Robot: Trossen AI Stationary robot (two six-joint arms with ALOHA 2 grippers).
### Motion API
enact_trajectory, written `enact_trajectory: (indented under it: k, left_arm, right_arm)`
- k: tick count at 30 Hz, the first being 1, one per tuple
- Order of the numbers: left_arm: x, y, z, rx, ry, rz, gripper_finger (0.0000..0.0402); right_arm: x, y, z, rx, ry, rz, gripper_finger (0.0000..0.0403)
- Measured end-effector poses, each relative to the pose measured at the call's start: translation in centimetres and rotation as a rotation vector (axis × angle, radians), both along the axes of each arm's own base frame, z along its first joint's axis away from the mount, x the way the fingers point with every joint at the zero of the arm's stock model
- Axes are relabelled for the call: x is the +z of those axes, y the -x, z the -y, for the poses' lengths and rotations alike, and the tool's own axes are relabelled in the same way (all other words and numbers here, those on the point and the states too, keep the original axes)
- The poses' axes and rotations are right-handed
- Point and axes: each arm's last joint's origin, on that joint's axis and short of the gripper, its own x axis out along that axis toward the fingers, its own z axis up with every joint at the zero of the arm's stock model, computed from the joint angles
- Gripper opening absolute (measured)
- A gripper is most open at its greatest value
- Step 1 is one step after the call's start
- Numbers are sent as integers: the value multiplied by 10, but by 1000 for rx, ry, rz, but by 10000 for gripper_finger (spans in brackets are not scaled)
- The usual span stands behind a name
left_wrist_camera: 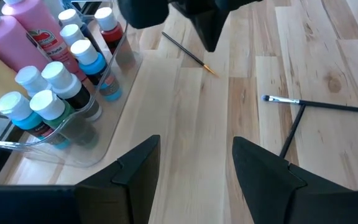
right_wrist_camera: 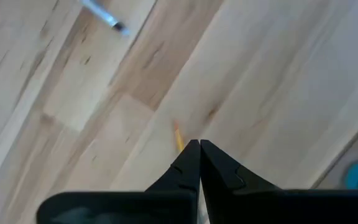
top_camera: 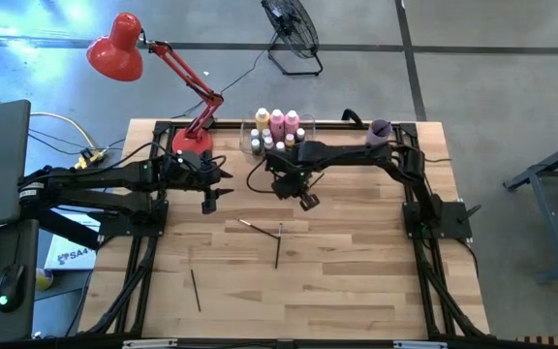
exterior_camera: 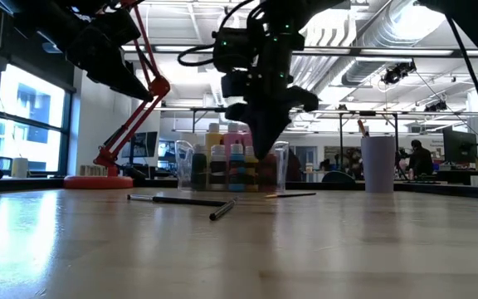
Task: Pick & Place Paint Supplies
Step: Put the black paint brush into the violet cup
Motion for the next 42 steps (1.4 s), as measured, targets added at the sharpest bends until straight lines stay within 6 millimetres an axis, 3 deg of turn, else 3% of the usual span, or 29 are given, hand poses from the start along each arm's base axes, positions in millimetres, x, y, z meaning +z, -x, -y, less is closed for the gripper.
enact_trajectory:
  k: [5,15,28,35,42]
  left_arm:
    - [0,0,0,0,0,-1,198]
    - [0,0,0,-4,4,0,198]
    - [0,0,0,-2,4,0,198]
    - [0,0,0,-2,4,-3,198]
    - [0,0,0,-2,4,-4,198]
  right_arm:
    - [-12,5,-5,5,-11,-57,2]
    - [-22,-1,-22,46,-2,1,6]
    - [-26,-1,-12,3,12,8,109]
    - [-52,-2,-4,-50,-2,-74,101]
    - [-61,-4,-5,-45,-12,-89,84]
